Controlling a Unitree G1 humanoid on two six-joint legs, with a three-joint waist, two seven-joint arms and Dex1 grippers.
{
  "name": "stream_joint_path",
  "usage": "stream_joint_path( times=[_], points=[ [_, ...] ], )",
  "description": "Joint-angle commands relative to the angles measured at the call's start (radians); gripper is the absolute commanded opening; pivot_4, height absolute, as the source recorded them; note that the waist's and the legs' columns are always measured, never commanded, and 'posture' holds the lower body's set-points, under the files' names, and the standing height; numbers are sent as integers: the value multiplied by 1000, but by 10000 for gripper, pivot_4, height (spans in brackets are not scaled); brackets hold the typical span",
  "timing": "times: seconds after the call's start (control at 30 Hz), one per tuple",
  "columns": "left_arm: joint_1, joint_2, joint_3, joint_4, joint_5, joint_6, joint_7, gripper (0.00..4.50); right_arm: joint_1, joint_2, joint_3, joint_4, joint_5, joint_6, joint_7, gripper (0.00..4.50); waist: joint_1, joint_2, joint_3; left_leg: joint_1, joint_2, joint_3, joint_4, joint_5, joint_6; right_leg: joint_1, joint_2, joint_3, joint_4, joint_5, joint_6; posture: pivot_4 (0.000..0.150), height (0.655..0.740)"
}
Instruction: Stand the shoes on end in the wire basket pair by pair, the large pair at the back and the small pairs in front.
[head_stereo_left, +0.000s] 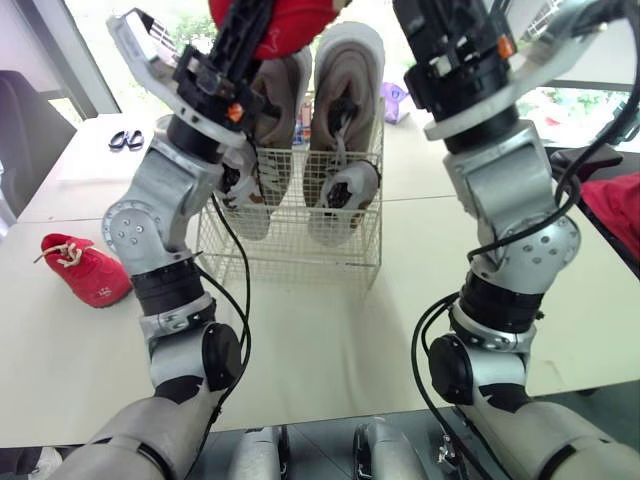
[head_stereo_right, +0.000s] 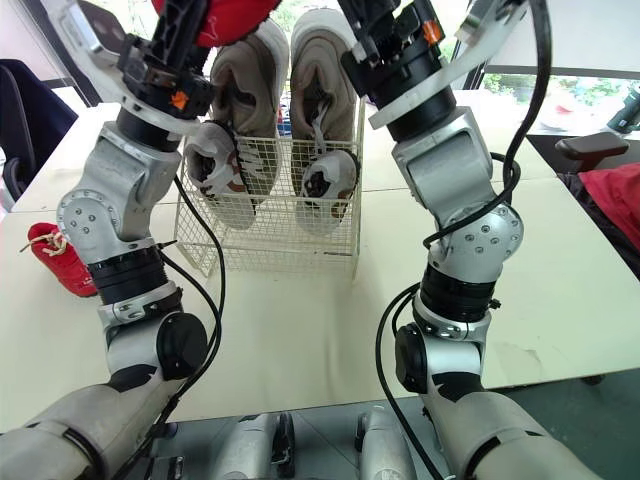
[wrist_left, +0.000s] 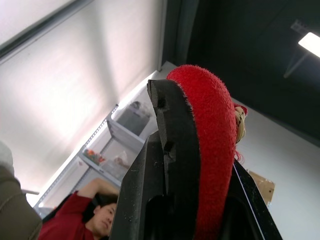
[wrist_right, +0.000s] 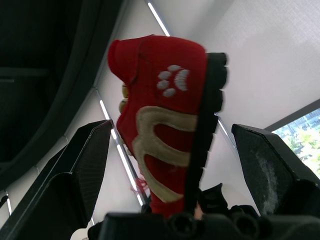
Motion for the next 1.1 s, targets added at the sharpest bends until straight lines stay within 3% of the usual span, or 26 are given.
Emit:
stream_joint_path(
  times=[0.03,0.23,0.4,0.43,0.67,0.87,1.0,1.1],
  points=[
    [-5,24,-37,-27,-16,-19,-29,2421,-56,1,16,1,-20,-40,18,41061,0,0,0,0,0,0,0,0,0,0,0,0,0,0,0,1500,6938],
    [24,26,-89,-36,7,-40,-45,2421,-82,-16,20,25,-45,-62,38,41061,2,0,0,0,0,0,0,0,0,0,0,0,-1,0,0,1500,6938],
    [41,25,-122,-56,82,-105,-59,2421,-79,-35,26,15,-48,-54,53,17881,1,0,0,0,0,0,0,0,0,0,0,0,-1,0,0,1500,6938],
    [50,30,-133,-66,79,-96,-72,7450,-80,-39,26,14,-46,-53,54,13872,1,0,0,0,0,0,0,0,0,0,0,0,-1,0,0,1500,6938],
    [140,142,-201,-200,171,-71,-52,41966,-104,-154,10,49,-88,-39,152,13707,-1,0,0,-1,0,0,-1,0,0,0,0,0,-2,0,0,1500,6938],
    [322,325,-199,-424,188,-31,-11,41966,-65,-481,7,135,-136,81,501,13707,2,0,0,-2,0,0,-1,-4,7,0,0,0,-4,0,0,1500,6938],
    [394,369,-151,-481,100,-45,75,41966,-26,-604,55,161,-189,130,688,13707,1,0,0,-1,1,0,-1,-5,8,0,0,0,-4,0,0,1500,6938],
    [548,391,-120,-602,36,-55,194,41966,32,-657,126,164,-270,125,829,13707,-3,0,0,1,1,1,-2,-5,9,1,0,1,-5,0,0,1500,6938]
  ],
)
